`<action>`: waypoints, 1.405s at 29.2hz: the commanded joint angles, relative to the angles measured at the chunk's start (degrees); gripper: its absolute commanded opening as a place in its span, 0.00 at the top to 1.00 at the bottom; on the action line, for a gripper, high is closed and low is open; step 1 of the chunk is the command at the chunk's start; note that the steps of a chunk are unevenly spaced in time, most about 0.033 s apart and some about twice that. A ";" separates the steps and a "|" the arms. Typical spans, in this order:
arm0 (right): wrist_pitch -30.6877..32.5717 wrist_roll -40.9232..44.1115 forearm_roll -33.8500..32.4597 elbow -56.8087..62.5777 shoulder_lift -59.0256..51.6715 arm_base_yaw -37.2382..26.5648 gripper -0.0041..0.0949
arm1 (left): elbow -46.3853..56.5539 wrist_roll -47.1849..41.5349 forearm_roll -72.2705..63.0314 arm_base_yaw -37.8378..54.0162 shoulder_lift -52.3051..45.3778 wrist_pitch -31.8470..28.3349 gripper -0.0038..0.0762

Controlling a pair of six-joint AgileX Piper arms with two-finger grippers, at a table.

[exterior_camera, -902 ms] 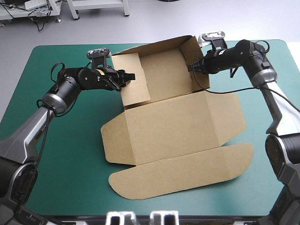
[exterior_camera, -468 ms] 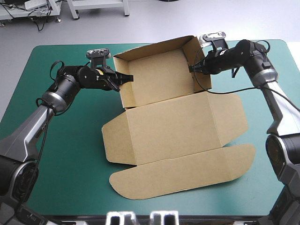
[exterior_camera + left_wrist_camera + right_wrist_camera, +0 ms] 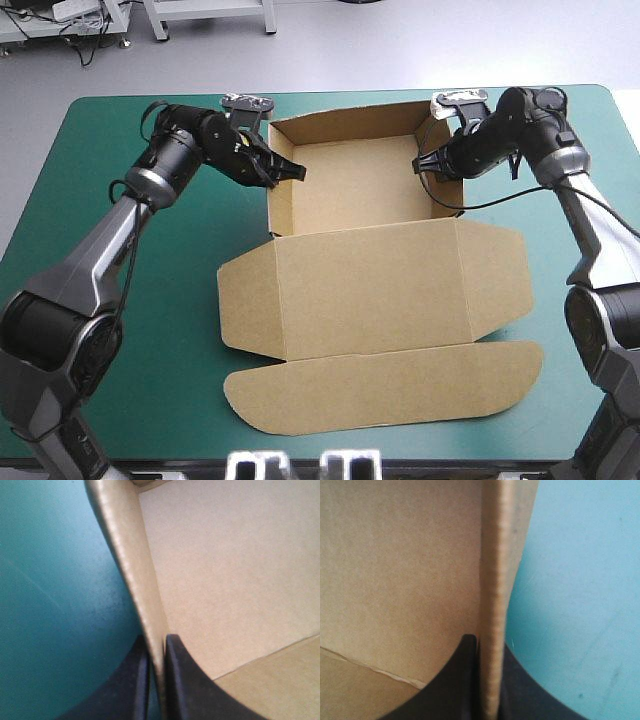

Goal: Fold the box

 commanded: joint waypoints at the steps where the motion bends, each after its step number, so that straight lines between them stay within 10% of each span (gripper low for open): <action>1: 4.36 -1.41 2.98 -1.86 -1.94 0.52 0.98 | -6.19 2.68 1.17 -2.16 1.37 2.36 0.96; 10: 8.01 4.87 -2.52 -1.72 0.70 0.52 0.98 | -19.36 3.42 -0.08 -2.57 11.00 14.90 0.96; 32: 8.01 7.88 -9.39 -1.73 1.60 0.64 0.95 | -20.28 4.34 -0.07 -6.02 14.32 14.96 0.96; 38: 8.01 5.90 -7.42 -1.73 1.60 0.64 0.55 | -20.28 6.79 1.48 -5.25 13.53 14.96 0.78; 41: 8.01 7.09 -7.78 -1.84 1.60 0.64 0.20 | -20.38 7.03 1.26 -3.55 12.15 14.96 0.44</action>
